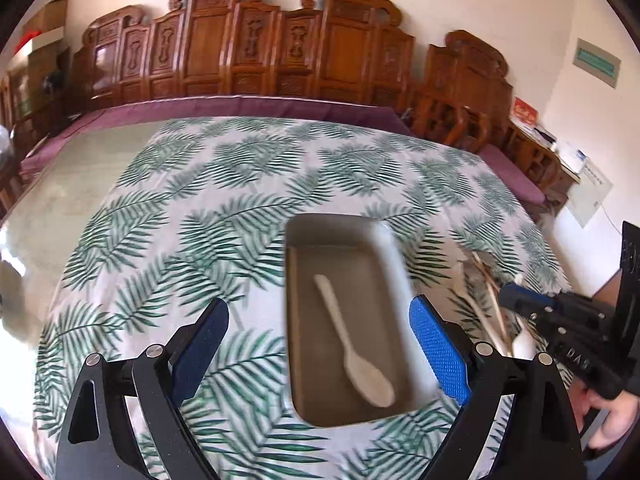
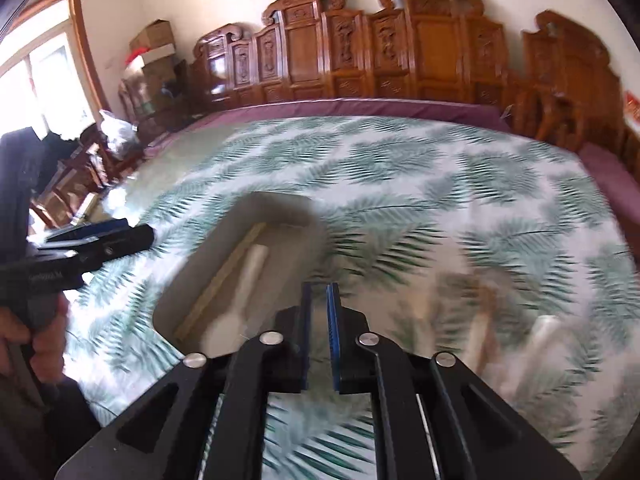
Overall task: Organize utensils
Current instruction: 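Grasp another wooden chopstick with the right gripper while the left gripper returns to the pile, then grasp a white plastic fork from the pile with the left gripper, then lower the fork into the tray with the left gripper while the right gripper holds the chopstick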
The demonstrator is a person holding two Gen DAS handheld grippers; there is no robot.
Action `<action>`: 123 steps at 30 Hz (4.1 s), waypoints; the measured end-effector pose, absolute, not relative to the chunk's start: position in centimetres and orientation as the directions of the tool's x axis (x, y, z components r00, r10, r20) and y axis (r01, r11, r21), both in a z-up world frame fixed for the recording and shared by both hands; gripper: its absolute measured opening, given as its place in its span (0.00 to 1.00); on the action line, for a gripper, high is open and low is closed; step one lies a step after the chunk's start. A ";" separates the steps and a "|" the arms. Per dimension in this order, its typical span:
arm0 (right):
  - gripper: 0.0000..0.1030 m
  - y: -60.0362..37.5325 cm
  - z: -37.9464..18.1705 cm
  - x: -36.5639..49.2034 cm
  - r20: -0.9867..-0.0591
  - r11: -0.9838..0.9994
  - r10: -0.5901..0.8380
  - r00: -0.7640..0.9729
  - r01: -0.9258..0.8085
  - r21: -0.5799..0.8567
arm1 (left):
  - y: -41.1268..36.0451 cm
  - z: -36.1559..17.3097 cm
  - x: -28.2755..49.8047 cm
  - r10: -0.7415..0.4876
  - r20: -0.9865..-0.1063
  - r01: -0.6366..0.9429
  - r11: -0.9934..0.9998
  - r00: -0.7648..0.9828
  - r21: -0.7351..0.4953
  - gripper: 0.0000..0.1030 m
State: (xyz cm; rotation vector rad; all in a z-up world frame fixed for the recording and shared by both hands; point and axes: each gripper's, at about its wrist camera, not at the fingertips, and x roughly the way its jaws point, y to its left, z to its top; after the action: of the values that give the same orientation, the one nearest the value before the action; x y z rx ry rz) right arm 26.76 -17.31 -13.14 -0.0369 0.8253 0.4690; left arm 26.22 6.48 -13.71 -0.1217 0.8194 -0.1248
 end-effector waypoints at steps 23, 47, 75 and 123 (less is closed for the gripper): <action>0.15 -27.4 -21.0 29.5 -0.818 0.960 0.170 0.550 -0.279 0.013 | -4.0 -16.2 24.2 -0.236 -0.745 0.221 0.968 0.624 -0.121 0.86; 0.06 -29.1 -18.2 28.5 -0.770 0.949 0.266 0.580 -0.299 0.102 | -8.6 -17.5 24.4 -0.245 -0.771 0.287 0.954 0.588 -0.085 0.86; 0.06 -31.5 -17.0 28.2 -0.725 0.945 0.303 0.618 -0.296 0.142 | -15.5 -23.9 31.5 -0.209 -0.880 0.231 0.966 0.426 -0.117 0.26; 0.06 -27.3 -16.5 26.5 -0.728 0.913 0.367 0.578 -0.375 0.163 | -8.0 -16.4 28.8 -0.188 -0.807 0.237 0.970 0.560 -0.061 0.07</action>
State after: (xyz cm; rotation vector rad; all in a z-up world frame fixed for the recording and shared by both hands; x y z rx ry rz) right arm 26.51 -27.34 -16.46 -0.0097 0.8498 0.4340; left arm 28.82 -8.01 -16.35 0.0566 0.9432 -0.2508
